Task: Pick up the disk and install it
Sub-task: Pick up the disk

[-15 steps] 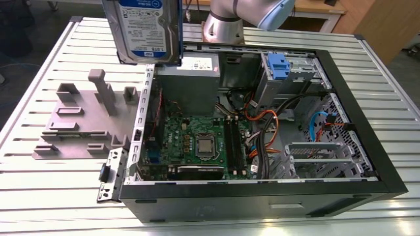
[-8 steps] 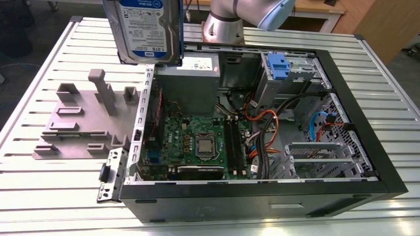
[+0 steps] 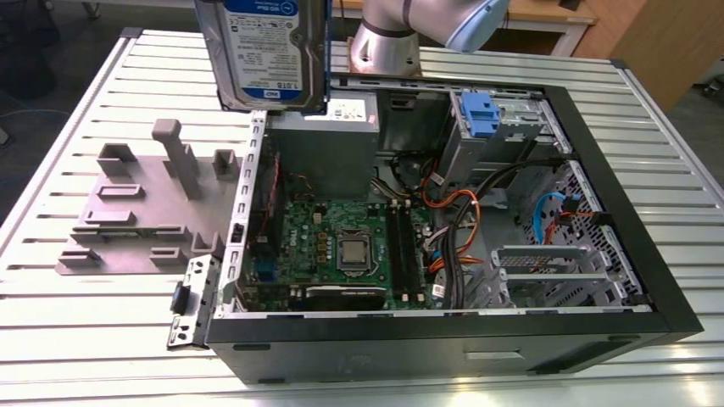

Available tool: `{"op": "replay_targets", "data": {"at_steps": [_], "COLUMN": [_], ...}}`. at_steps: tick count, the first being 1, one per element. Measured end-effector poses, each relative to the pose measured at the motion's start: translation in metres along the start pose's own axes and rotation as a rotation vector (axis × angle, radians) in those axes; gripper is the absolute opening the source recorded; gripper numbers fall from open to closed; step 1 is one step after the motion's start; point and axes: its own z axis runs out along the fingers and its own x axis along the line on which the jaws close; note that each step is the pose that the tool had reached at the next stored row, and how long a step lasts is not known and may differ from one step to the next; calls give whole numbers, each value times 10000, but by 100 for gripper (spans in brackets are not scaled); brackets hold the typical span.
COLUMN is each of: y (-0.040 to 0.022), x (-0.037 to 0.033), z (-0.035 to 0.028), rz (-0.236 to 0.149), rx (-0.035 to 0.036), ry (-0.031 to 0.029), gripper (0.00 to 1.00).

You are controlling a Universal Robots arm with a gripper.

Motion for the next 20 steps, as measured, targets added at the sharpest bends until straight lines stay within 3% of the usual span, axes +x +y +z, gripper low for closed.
{"op": "replay_targets", "data": {"at_steps": [7, 20], "y": [-136, -327], "x": [-3, -7], "z": [-1, -1], "rz": [1, 1], "rx": [0, 0], "ry": [1, 0], "gripper": [36, 36]}}
